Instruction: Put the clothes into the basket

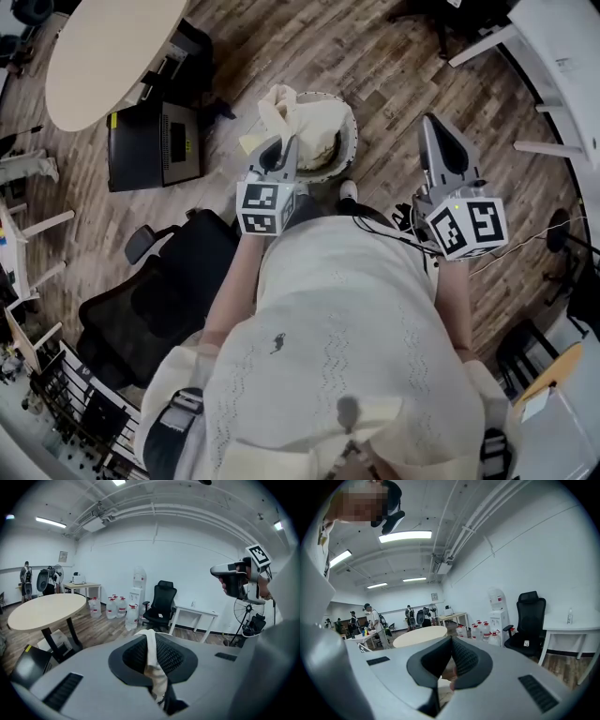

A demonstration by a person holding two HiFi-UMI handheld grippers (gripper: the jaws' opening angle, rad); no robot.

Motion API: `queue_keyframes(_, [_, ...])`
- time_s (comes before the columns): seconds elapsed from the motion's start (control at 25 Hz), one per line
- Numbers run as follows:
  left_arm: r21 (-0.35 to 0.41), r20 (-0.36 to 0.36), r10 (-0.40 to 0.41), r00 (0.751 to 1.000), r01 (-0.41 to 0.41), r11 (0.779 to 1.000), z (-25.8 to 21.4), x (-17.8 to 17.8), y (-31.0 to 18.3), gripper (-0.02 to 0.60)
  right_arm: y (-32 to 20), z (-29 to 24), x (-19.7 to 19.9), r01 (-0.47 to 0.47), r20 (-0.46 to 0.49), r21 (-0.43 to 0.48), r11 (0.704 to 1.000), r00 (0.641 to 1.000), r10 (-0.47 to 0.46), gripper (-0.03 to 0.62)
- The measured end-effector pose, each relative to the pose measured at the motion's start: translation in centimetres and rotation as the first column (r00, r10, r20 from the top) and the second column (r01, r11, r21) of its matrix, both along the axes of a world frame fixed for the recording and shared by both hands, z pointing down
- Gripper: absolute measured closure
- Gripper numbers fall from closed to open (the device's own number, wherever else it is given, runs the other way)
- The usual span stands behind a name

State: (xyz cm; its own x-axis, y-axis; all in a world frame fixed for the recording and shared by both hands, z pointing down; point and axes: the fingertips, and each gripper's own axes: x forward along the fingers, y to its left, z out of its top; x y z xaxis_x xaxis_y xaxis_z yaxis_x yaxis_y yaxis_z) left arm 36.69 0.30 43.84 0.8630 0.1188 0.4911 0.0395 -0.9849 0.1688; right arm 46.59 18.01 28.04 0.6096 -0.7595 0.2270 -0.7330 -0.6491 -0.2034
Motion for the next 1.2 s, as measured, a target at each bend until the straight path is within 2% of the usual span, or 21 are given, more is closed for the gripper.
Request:
queue_keyframes(0.24, [-0.02, 0.075, 0.065, 0.995, -0.064, 0.998, 4.0, 0.8, 0.9, 0.538, 1.3, 0.6, -0.3, -0.056, 0.006, -0.021, 0.998, 0.998, 0.056, 0.586])
queue_keyframes(0.72, [-0.069, 0.224, 0.151, 0.963, -0.138, 0.988, 11.9, 2.0, 1.4, 0.538, 2.9, 2.8, -0.4, -0.161, 0.053, -0.075, 0.984, 0.985, 0.165, 0.585])
queue_keyframes(1.2, [-0.107, 0.333, 0.16, 0.929, -0.131, 0.986, 17.9, 3.4, 0.8, 0.538, 4.1, 5.0, -1.0, -0.244, 0.101, -0.105, 0.964, 0.962, 0.255, 0.586])
